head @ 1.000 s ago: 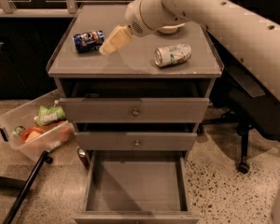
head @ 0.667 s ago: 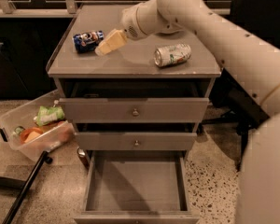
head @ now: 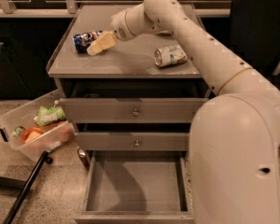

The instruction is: Place pepsi can into bottom drawer

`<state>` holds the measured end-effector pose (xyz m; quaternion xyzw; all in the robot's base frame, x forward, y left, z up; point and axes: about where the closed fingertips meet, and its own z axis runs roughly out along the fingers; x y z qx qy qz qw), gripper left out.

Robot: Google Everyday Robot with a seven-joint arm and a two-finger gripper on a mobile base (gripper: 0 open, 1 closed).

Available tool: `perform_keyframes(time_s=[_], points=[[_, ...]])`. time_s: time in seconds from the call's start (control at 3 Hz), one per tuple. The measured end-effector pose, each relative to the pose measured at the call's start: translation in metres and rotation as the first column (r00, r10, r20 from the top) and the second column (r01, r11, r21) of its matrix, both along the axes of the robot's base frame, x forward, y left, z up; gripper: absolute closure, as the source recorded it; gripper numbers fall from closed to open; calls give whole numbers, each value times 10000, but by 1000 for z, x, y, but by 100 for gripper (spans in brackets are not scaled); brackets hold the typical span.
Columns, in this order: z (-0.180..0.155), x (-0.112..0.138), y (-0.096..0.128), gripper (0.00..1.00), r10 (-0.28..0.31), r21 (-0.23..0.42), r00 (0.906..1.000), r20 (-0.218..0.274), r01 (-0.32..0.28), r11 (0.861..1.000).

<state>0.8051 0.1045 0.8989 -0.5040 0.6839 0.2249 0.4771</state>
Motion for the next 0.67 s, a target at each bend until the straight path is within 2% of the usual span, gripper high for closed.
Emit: perform_keyframes(time_s=[0.67], points=[[-23,27,24,0,-134,-511,9989,-448,111,9986]])
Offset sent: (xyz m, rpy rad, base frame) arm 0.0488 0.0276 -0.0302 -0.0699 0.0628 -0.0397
